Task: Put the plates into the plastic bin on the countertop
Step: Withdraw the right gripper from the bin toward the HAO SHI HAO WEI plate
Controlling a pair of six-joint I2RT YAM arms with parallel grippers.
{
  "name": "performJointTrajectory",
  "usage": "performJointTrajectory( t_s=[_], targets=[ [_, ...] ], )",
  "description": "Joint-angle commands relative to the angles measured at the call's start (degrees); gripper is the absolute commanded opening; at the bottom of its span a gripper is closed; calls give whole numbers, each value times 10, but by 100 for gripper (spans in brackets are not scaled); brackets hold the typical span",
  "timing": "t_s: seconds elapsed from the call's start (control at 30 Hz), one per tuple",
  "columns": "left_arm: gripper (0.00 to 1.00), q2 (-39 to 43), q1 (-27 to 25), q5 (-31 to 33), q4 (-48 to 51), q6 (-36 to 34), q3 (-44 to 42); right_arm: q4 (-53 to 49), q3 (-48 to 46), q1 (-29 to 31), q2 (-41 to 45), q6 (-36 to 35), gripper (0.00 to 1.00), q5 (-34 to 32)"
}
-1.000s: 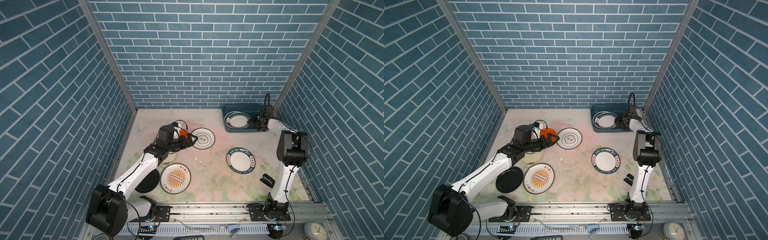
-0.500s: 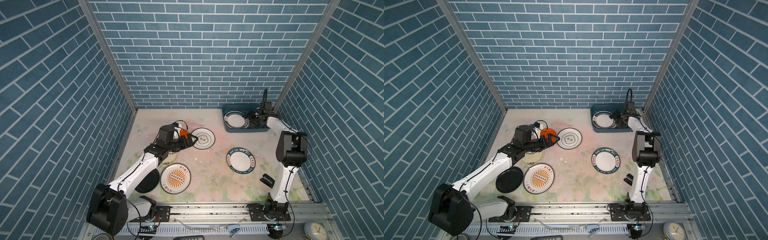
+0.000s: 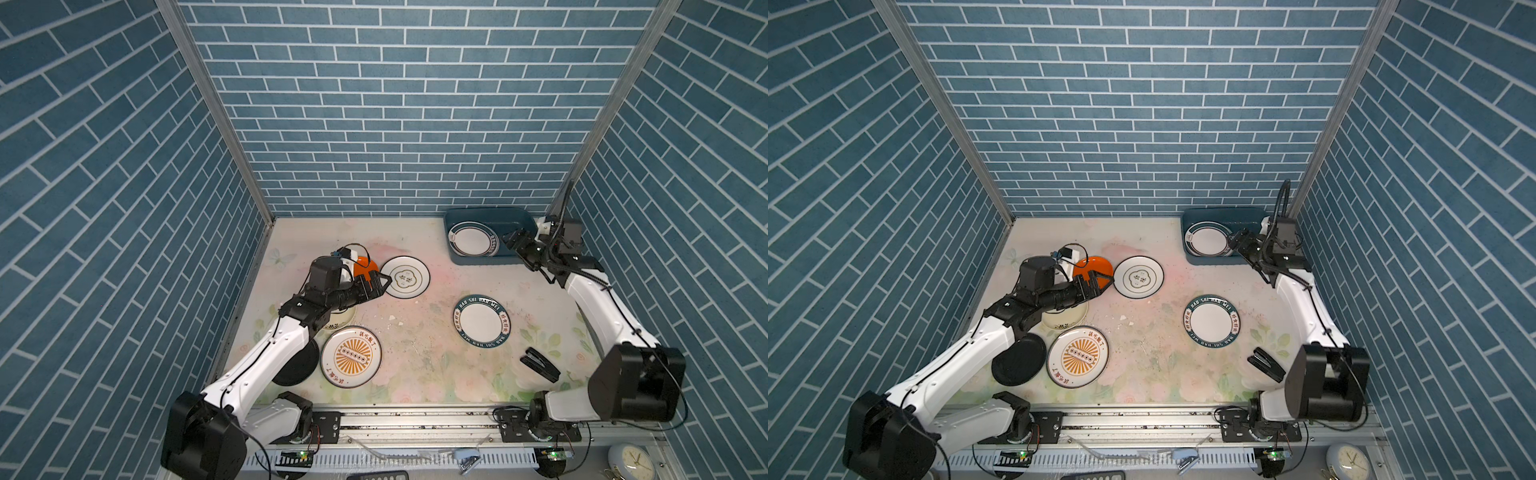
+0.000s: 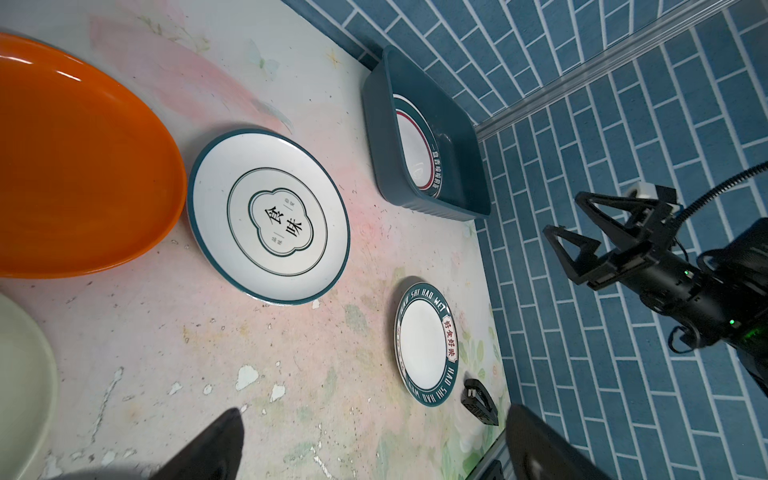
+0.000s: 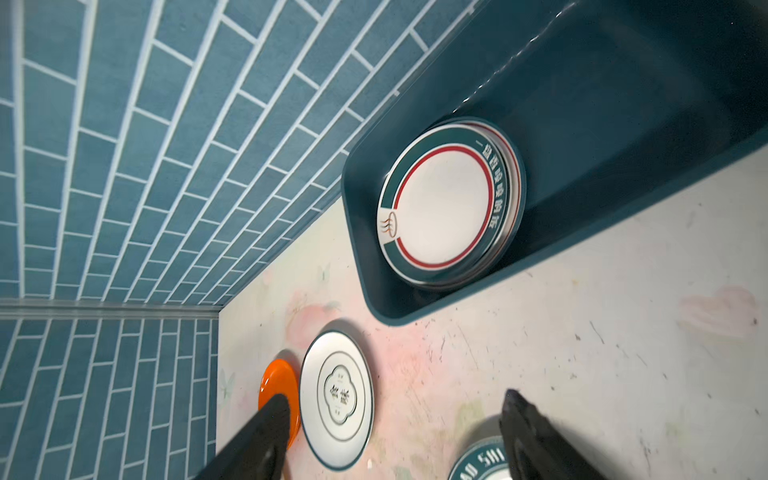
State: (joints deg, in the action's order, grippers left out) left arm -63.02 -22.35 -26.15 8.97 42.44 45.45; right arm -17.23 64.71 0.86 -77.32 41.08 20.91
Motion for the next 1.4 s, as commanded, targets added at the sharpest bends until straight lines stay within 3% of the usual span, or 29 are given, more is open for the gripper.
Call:
performJointTrajectory(
  t_s=[0.0, 0.33, 0.57, 0.9, 1.2, 1.37],
  targets=[
    [100, 33, 3, 27, 29, -2, -20, -20, -63, -1, 67, -8, 80, 11],
    [100, 95, 3, 48, 95, -5, -32, -64, -240, -4, 283, -1, 80, -18],
    [99, 123, 3, 50, 138, -25, -25, -108, -309, -4, 366, 8, 80, -20],
    [100, 131, 3, 37, 129, -12, -53, -116, -398, -4, 439, 33, 79, -17],
    [100, 151, 3, 40, 107, 15, -89, 2, -511, -4, 446, 114, 78, 61],
    [100, 154, 3, 28, 101, 27, -97, 38, -538, -4, 433, 124, 78, 60]
  ],
)
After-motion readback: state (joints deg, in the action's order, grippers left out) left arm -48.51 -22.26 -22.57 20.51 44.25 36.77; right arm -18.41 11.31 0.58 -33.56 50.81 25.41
